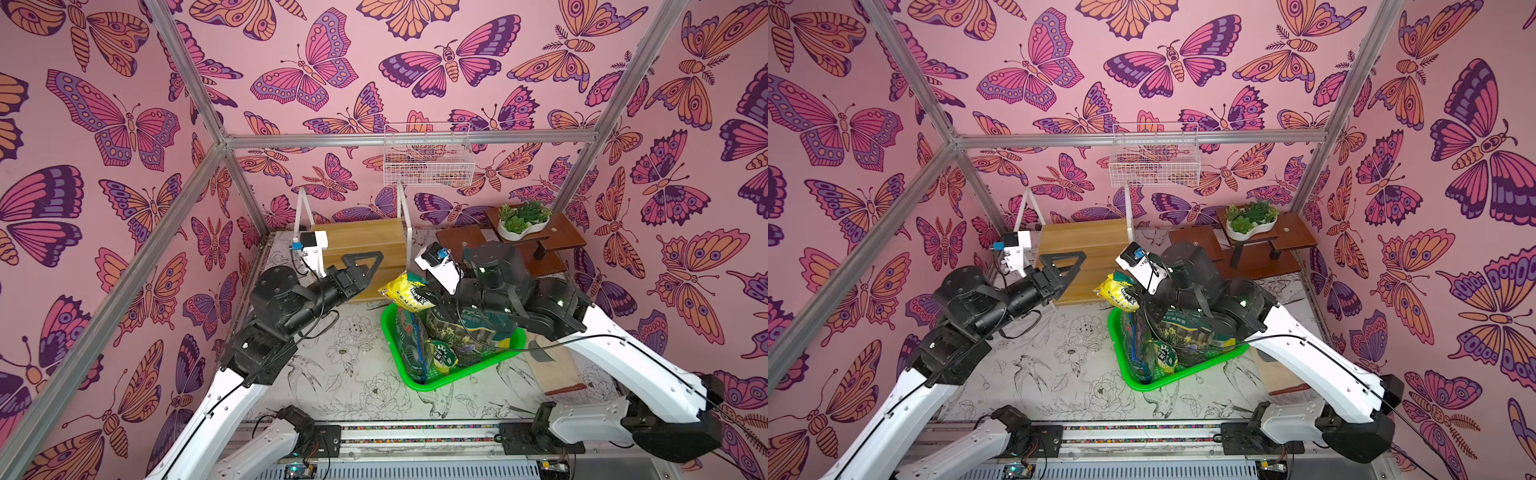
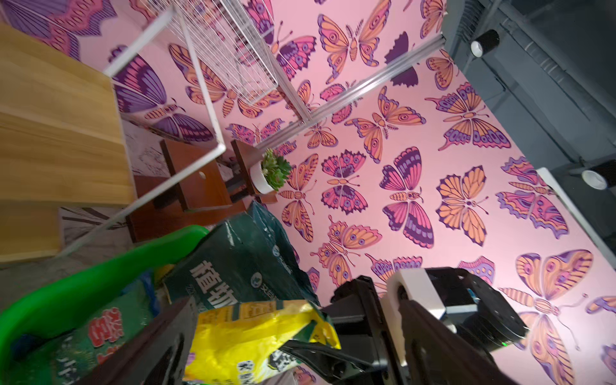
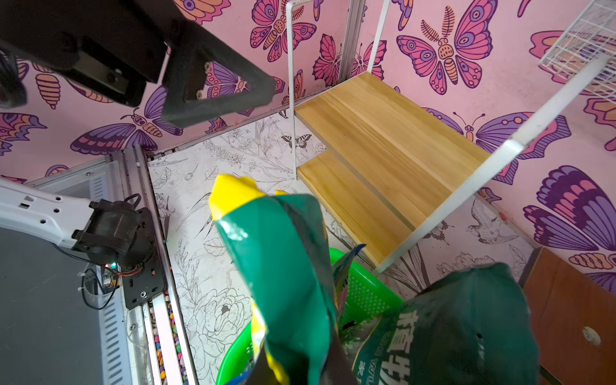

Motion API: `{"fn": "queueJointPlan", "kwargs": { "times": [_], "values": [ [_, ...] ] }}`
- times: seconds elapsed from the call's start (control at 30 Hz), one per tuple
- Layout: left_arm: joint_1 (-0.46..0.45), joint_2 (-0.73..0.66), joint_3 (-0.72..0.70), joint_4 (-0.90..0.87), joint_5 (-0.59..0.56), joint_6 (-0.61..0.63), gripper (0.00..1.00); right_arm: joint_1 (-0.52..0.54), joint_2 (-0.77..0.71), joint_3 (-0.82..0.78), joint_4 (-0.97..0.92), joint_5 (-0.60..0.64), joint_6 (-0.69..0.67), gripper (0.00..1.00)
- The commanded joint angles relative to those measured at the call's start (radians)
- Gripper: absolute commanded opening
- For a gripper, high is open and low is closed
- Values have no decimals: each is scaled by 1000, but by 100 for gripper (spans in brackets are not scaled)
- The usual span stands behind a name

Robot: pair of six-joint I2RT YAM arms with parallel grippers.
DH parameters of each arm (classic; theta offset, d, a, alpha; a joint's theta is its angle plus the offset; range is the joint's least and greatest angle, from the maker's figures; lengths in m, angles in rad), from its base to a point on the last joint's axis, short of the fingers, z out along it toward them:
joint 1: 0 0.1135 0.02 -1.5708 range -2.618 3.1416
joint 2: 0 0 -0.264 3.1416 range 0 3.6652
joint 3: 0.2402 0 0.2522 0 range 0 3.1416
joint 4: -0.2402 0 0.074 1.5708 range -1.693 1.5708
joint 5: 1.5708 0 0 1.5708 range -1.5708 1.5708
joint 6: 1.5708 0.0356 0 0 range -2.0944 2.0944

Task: Take down the fertilizer bag from the shelf
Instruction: Pick up the fertilizer bag from the shelf, then place the fertilizer bag in the storage box.

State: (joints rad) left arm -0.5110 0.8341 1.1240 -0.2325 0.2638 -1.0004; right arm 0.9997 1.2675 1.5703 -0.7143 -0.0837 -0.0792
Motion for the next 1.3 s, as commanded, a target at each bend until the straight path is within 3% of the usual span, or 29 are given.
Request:
{"fn": "queueJointPlan", "kwargs": {
  "times": [0.0,0.17,0.3,0.7,0.97,1.27],
  "values": [
    [-1,-27,-44,-46,-169,64,100,-5,-92,9,-14,64,21,5],
    [-1,-14,-72,-47,-189,59,100,-5,-206,-43,-99,150,57,5],
    [-1,21,-73,-47,-178,47,100,-4,-266,-76,-157,151,98,1],
    [-1,79,-52,-41,-143,17,100,-4,-243,-173,-370,269,159,0],
    [-1,89,-51,-36,-149,13,100,-4,-275,-268,-396,292,209,0],
    [-1,90,-52,-25,-127,4,100,-4,-204,-380,-293,316,210,0]
  ]
}}
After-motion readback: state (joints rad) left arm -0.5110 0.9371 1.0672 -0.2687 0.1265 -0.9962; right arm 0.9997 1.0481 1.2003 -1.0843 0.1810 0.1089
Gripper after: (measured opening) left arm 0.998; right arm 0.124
